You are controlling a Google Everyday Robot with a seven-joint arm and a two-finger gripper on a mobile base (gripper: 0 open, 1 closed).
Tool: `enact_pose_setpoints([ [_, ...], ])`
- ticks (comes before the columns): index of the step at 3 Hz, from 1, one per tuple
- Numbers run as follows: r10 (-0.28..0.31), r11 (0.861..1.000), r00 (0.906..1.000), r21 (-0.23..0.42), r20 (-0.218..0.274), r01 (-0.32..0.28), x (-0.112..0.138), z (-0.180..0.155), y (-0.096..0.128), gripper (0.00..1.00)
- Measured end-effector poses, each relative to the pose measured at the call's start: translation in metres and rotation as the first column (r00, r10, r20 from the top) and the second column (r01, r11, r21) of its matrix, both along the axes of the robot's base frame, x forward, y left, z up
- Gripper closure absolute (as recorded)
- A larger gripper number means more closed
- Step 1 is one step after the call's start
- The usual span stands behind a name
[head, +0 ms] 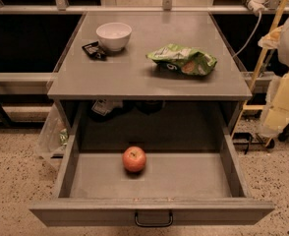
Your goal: Pick apple from top drawer and place on counter
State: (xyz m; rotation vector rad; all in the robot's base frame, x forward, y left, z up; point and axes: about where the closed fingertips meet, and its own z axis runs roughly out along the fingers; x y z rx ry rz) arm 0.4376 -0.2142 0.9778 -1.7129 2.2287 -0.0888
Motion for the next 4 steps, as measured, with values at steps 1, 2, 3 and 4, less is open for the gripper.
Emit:
enact_pose_setpoints([
  [1,0.000,1.000,1.0000,0.000,0.000,0.000,0.000,0.000,0.000,0.00],
  [2,-0.033,0.997,0.9994,0.072,0.013,0.032,0.002,-0.012,0.003,0.00],
  [3,-0.095,0.968,0.9954,0.232,-0.009,0.094,0.000,-0.053,0.022,0.00],
  [4,-0.141,0.902,0.9876,0.403,-0.068,0.157,0.001,-0.105,0.061,0.00],
])
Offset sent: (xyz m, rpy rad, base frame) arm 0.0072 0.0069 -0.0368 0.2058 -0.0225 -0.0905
